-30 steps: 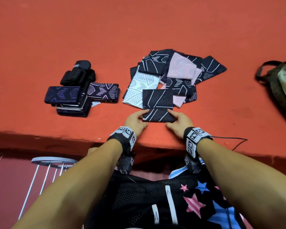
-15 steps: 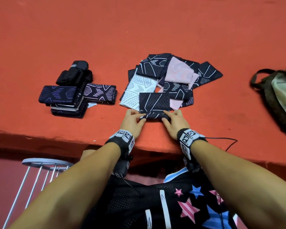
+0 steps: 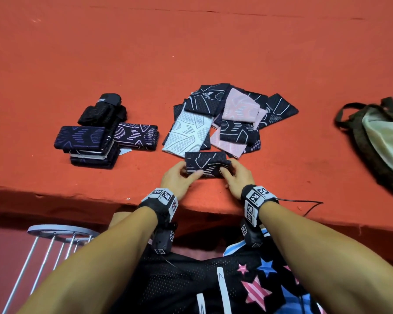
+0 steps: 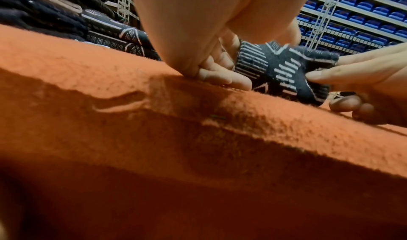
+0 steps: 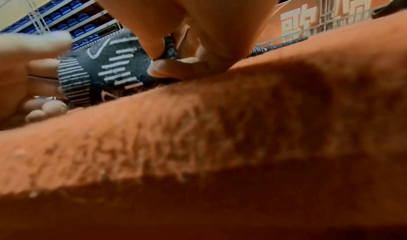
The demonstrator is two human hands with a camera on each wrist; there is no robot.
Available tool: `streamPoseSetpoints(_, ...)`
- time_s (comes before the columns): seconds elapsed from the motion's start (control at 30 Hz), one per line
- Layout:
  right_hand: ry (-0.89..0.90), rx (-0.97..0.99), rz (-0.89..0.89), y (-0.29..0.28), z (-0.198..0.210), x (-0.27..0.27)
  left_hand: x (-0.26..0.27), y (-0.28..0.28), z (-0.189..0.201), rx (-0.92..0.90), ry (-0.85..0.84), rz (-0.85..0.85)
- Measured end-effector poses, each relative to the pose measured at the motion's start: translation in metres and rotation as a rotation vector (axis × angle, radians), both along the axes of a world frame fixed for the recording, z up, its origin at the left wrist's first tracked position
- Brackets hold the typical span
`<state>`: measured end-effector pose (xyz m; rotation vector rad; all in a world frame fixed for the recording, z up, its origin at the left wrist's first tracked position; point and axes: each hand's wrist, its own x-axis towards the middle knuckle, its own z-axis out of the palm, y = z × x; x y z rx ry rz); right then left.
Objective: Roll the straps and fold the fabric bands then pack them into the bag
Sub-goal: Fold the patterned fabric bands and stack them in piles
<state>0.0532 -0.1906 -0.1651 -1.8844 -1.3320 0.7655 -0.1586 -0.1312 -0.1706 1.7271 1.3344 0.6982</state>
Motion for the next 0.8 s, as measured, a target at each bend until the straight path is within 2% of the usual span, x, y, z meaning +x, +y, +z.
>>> streamPoseSetpoints(0.2, 0.151, -0.025, -0.083, -0.001, -0.009, -0.003, -0.001, 0.003, -0.002, -0.018, 0.025, 0.026)
streamPoseSetpoints(0.33, 0.224, -0.038, -0.091, 0.003, -0.001, -0.001, 0.004, 0.008, -0.001, -0.042, 0.064, 0.066)
streamPoseSetpoints(0.67, 0.014, -0.104, -0.207, 0.024, -0.010, 0.000, 0.012, 0.019, 0.011, -0.115, 0.193, 0.115)
streamPoseSetpoints(0.8, -0.034, -0.137, -0.237, 0.029, -0.008, -0.001, 0.016, 0.019, 0.016, -0.184, 0.146, 0.210)
